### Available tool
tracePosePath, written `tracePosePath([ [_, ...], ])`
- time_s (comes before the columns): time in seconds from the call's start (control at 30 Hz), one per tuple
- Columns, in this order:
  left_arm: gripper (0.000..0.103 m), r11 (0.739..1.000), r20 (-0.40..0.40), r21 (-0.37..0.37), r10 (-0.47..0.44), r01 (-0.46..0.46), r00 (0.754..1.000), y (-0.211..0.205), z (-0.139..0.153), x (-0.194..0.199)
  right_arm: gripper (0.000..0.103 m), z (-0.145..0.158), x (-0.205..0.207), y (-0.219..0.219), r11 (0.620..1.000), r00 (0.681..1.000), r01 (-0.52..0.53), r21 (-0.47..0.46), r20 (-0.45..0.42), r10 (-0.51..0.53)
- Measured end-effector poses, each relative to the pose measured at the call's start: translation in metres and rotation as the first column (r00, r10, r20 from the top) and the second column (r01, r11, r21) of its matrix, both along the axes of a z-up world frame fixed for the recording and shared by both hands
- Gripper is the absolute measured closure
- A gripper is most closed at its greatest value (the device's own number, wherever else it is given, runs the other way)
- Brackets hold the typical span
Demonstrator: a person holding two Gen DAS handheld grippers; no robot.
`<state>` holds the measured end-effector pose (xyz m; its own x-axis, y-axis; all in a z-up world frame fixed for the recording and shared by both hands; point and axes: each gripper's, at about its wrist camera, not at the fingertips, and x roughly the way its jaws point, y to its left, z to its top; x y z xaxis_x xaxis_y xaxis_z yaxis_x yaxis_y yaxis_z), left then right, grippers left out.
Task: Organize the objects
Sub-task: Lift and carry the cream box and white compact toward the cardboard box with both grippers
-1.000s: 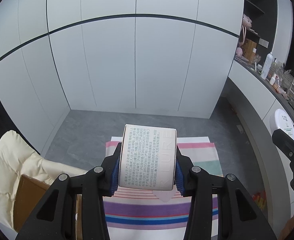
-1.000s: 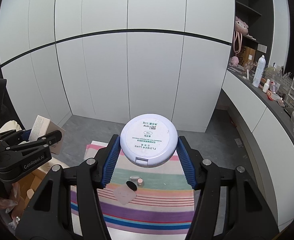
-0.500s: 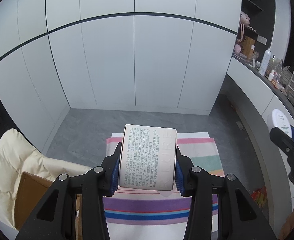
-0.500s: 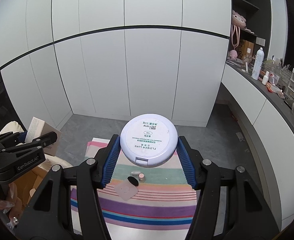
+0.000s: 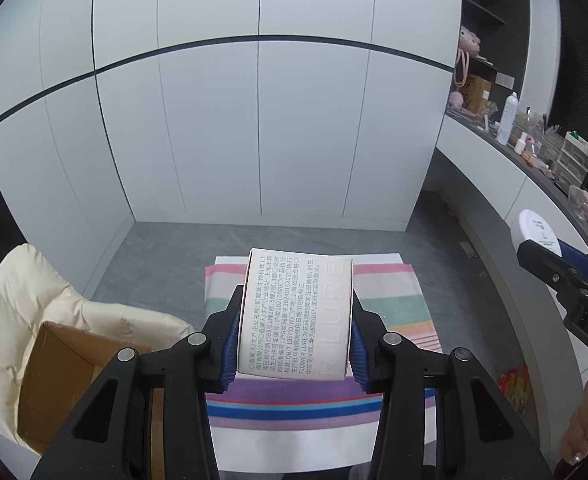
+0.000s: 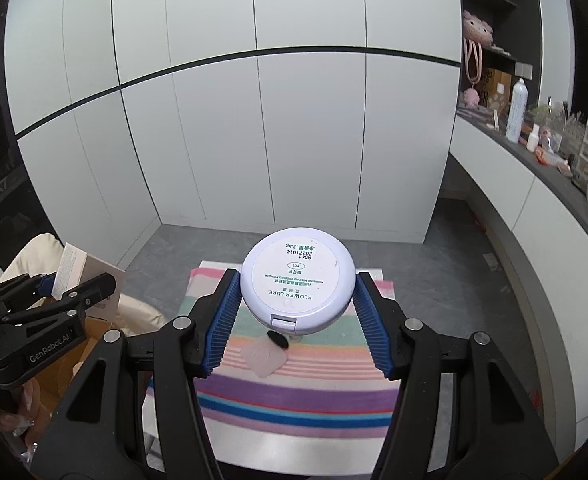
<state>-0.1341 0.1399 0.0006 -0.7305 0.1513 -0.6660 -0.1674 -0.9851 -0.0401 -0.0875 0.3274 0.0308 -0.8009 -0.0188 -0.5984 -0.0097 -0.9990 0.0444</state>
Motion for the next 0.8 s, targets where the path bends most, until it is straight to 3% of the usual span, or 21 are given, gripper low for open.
tracePosePath([
  [0.33, 0.058, 0.999, -0.062, -0.038, -0.027, 0.024, 0.998, 0.005, 0.007, 0.068, 0.043, -0.021, 0.059, 0.008, 0.999, 0.999, 0.035, 0.015, 0.001, -0.035],
  [0.53, 0.058, 0.999, -0.054, 0.016, -0.038, 0.039, 0.998, -0.003, 0.005, 0.105, 0.043, -0.033, 0.098, 0.009, 0.997, 0.998, 0.069, 0.021, 0.008, -0.069],
  [0.67, 0.058, 1.000, -0.057, 0.006, -0.021, 0.021, 0.998, -0.010, -0.001, 0.129, 0.043, -0.045, 0.120, 0.007, 0.998, 0.997, 0.064, 0.005, 0.036, -0.064],
  [0.8, 0.058, 0.998, -0.100, -0.062, -0.014, 0.008, 0.995, -0.010, -0.010, 0.151, 0.043, -0.055, 0.135, 0.002, 0.998, 0.997, 0.061, 0.016, 0.045, -0.062],
])
